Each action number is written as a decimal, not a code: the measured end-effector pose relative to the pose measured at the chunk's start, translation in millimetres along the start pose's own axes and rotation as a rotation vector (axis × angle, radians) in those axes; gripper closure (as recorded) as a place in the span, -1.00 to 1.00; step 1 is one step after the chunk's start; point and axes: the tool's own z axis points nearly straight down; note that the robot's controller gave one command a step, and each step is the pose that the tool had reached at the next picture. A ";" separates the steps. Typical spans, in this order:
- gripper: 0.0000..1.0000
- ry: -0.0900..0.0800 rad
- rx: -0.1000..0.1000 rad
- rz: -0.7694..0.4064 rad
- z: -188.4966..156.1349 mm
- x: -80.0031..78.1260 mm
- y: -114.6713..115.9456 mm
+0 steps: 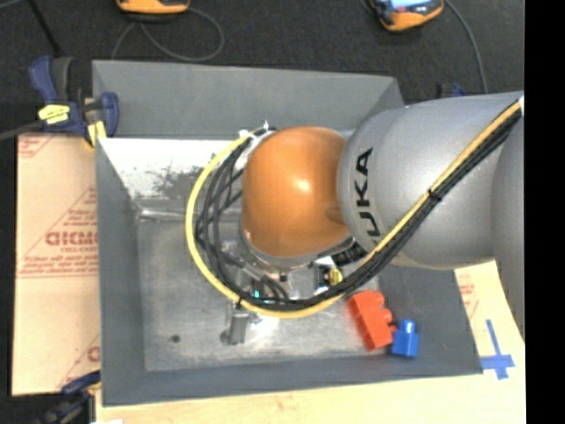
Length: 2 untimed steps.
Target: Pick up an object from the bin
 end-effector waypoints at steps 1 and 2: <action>-1.00 -0.013 -0.001 -0.400 113.1 -48.7 -60.0; -1.00 -0.020 0.006 -0.690 119.2 -68.4 -97.4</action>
Offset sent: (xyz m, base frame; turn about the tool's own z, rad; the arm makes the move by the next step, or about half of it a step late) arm 0.0531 -0.0698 -0.1357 -0.4296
